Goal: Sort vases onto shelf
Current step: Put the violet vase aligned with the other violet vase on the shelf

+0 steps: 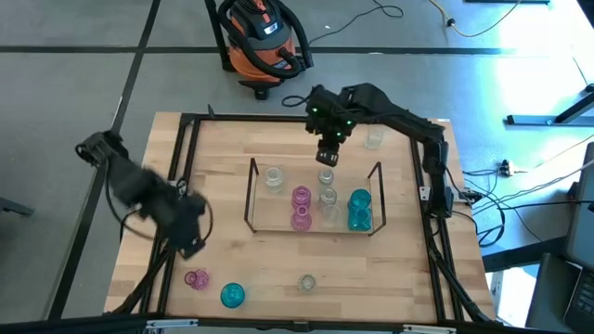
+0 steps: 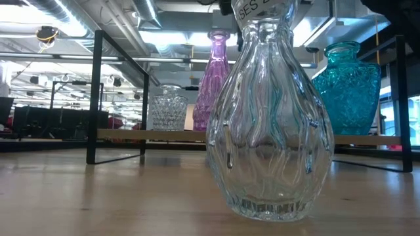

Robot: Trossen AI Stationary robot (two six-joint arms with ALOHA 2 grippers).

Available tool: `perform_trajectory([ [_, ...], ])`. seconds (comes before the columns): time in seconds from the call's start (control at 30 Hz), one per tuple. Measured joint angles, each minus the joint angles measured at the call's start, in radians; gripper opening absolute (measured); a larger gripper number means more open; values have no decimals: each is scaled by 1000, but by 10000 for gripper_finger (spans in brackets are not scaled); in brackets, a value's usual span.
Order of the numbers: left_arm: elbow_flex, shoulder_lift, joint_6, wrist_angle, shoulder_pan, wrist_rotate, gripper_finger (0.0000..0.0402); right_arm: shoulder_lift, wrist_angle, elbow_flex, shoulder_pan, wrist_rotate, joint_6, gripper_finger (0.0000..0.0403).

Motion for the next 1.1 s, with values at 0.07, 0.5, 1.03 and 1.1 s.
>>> perform_trajectory([
  [0.07, -63, 7, -185, 33, -93, -31, 140, -12, 5, 0, 4, -4, 1, 120],
  [0.5, -389, 12, -526, 314, -250, -60, 169, -25, 5, -1, 25, -91, -21, 120],
  [1.03, -568, 28, -511, 532, -261, 63, 219, -44, 5, -2, 24, -96, -24, 120],
  [1.1, -601, 30, -518, 585, -267, 49, 210, -44, 5, -2, 24, -96, -25, 120],
])
